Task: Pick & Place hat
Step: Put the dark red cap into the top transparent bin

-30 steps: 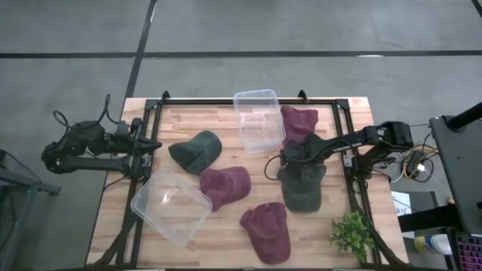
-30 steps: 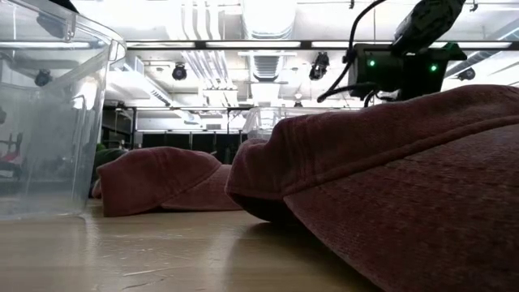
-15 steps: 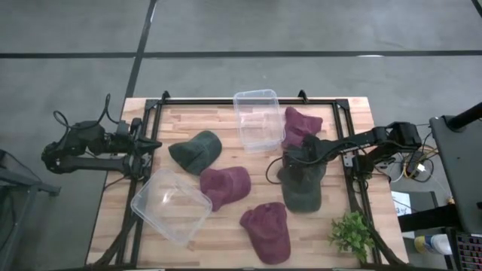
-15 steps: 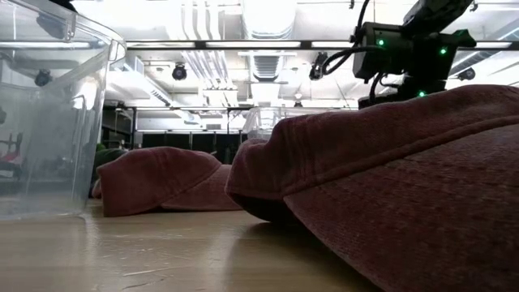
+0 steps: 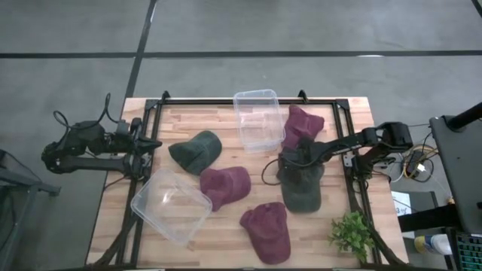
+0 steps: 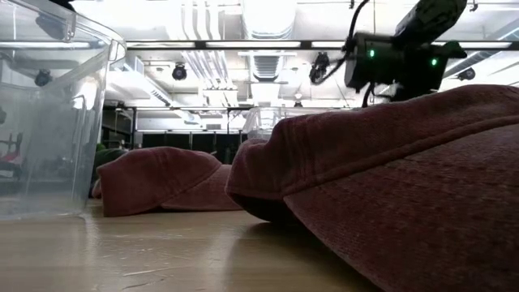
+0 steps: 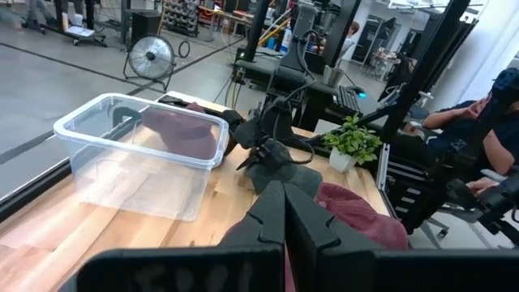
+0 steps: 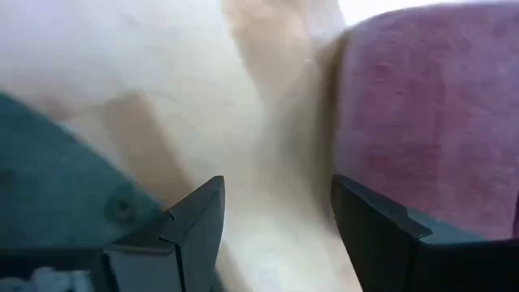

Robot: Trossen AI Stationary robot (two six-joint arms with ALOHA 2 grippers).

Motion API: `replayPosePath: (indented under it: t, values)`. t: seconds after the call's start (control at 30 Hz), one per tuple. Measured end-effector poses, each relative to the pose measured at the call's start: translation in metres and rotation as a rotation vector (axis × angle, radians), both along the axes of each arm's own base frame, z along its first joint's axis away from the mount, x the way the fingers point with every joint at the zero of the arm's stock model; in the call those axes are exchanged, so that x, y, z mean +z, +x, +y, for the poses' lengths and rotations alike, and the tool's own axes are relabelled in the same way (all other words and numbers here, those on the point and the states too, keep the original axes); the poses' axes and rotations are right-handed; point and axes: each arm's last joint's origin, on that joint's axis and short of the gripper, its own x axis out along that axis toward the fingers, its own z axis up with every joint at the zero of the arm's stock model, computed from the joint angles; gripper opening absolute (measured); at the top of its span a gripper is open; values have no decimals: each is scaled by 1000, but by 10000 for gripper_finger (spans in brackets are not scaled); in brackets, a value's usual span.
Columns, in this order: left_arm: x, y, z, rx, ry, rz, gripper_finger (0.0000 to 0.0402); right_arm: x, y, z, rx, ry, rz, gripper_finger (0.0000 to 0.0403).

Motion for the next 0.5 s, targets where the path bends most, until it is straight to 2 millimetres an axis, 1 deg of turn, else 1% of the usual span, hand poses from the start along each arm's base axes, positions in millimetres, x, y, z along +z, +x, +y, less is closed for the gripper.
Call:
replayPosePath:
  t: [0.13,0.23,0.37,0.5]
  values:
    - [0,0,0,2,-13,-1,0,13,5,7,70,-1,-57,219]
    - [0,0,0,2,-14,-1,0,19,8,10,111,-15,-77,219]
    - [0,0,0,2,-13,-1,0,19,6,8,89,-65,-70,219]
    - [0,0,0,2,-13,-1,0,16,6,7,113,-90,-41,219]
